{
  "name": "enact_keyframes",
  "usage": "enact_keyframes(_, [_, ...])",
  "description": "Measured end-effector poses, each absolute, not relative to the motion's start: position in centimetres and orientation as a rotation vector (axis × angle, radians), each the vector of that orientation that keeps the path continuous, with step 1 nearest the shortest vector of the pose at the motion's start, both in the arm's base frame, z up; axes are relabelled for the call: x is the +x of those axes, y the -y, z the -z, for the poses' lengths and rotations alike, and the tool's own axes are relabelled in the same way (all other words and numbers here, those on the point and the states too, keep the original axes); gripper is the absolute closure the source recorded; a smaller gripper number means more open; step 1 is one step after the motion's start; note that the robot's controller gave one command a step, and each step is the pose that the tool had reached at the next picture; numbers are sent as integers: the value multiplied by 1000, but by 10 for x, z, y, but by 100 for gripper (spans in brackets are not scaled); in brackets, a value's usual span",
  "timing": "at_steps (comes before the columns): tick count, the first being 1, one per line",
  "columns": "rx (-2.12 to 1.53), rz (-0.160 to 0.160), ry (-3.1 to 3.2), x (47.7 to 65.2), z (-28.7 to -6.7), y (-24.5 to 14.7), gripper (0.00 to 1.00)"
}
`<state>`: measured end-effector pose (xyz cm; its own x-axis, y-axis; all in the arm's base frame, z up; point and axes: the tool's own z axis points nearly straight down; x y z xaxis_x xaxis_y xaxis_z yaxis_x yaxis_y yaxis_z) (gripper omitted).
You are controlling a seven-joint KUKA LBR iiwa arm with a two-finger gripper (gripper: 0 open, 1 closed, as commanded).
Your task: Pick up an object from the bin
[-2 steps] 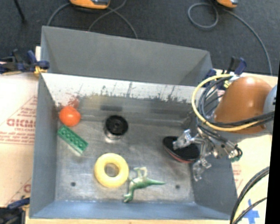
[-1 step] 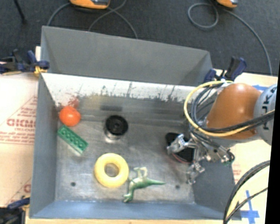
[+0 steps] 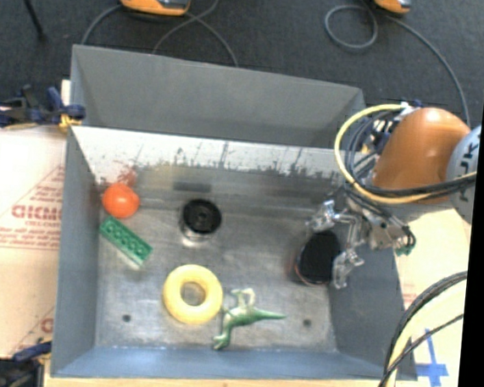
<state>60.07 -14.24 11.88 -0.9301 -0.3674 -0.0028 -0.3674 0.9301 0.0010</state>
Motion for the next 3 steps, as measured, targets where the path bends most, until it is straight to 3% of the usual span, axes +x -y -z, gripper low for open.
enact_keyframes(1, [-1447, 22, -2766, 590, -100, 134, 100])
enact_keyframes(2, [-1447, 22, -2767, 590, -100, 134, 100])
enact_keyframes(3, [-1547, -4, -2735, 587, -139, 123, 100])
